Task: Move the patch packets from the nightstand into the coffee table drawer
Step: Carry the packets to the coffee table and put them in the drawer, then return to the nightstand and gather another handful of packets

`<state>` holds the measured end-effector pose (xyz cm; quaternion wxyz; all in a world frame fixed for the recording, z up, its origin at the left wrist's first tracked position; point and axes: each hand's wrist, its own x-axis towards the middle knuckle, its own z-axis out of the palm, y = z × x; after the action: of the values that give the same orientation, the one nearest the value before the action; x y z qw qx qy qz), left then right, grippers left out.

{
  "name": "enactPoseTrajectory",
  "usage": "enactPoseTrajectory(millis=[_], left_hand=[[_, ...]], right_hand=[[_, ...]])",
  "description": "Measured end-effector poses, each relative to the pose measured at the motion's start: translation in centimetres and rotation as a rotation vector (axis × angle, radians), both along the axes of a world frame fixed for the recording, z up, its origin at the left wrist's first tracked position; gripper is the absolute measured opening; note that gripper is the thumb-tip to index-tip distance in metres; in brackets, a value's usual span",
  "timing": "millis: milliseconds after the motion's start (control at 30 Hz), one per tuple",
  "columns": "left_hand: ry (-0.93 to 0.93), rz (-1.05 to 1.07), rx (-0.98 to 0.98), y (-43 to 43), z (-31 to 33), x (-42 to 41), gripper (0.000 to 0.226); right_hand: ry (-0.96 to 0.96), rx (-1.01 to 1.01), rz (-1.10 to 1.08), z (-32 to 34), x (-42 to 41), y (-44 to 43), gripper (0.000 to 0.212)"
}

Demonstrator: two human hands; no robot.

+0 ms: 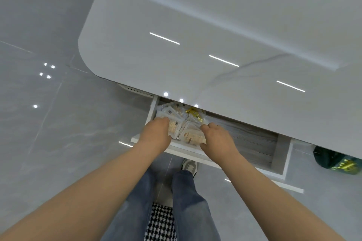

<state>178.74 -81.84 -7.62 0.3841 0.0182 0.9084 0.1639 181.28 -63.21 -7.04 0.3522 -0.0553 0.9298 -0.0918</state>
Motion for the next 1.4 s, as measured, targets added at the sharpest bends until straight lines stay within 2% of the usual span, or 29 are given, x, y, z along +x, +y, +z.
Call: enactPoseTrajectory(millis=[333, 433, 600, 867, 1133, 1400], left_hand=[[0.092, 0.039, 0.026, -2.6, 15.9, 2.7, 0.033], [0.145, 0.048, 0.008, -4.1, 20.2, 3.4, 0.034], [0.185, 0.096, -0.022, -7.8, 25.9, 4.6, 0.037], [0.287, 0.218, -0.013, -17.7, 33.1, 4.4, 0.041], [0.413, 0.284, -0.014, -28.4, 37.6, 2.4, 0.046], [0.505, 0.316, -0.023, -34.7, 40.1, -3.1, 0.046]], right_hand=[[0.113, -0.087, 0.018, 16.6, 0.2, -2.9, 0.039], [0.179, -0.094, 0.093, 21.0, 0.0, -4.5, 0.037], [0.2, -0.1, 0.229, 26.8, -0.3, -8.5, 0.046], [0.278, -0.081, 0.371, 33.0, -2.6, -18.6, 0.036], [0.395, -0.12, 0.407, 38.2, -6.2, -29.2, 0.04], [0.446, -0.176, 0.41, 40.8, -11.6, -36.1, 0.045]])
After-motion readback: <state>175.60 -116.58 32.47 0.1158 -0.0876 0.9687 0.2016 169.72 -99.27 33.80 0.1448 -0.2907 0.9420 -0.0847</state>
